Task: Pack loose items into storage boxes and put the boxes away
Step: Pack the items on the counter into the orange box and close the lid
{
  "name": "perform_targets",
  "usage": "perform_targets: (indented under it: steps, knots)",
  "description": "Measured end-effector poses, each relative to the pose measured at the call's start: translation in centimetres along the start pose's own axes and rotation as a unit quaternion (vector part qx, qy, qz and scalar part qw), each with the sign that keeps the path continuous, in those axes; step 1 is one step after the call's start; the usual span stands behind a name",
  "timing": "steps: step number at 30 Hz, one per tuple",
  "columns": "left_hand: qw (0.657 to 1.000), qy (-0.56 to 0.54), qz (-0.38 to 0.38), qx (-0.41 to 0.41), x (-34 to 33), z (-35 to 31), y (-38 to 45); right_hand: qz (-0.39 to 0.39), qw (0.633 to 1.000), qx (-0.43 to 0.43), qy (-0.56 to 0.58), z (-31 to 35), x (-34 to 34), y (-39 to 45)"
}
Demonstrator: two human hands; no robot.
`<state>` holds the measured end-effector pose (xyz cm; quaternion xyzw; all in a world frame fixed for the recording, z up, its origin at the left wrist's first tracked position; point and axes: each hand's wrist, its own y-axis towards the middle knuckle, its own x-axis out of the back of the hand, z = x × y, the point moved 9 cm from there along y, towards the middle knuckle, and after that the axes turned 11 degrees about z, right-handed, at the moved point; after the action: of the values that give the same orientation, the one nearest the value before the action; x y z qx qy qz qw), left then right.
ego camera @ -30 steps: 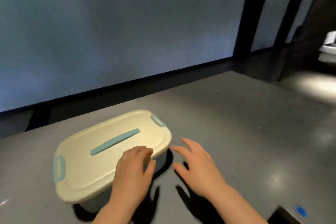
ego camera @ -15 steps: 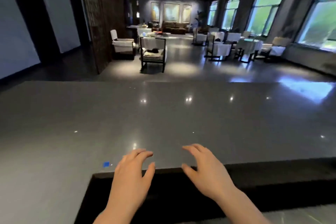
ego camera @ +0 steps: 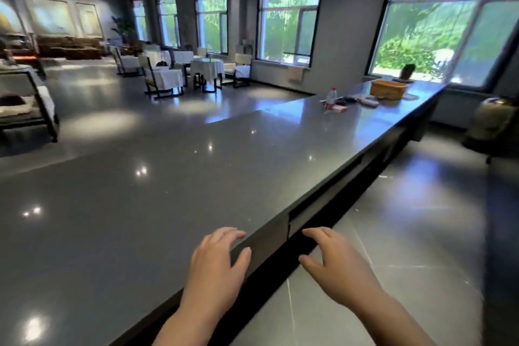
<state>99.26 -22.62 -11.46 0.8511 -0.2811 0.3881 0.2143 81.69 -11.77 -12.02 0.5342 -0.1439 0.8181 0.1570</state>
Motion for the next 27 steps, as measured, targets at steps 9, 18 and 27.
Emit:
perform_targets:
  steps: [9,18,27]
  knots:
    - [0.991,-0.016,0.088,-0.104,-10.9,-7.6,16.0,-0.037,0.990,-0.136,-0.003,-15.1,4.6,6.8]
    - [0.965,-0.017,0.157,-0.210,-18.3,-15.8,34.3,-0.100,0.954,-0.281,0.022,-27.6,11.2,12.5]
    - [0.938,-0.036,0.232,-0.253,-30.5,-24.9,44.6,-0.126,0.927,-0.352,0.042,-40.7,16.3,16.6]
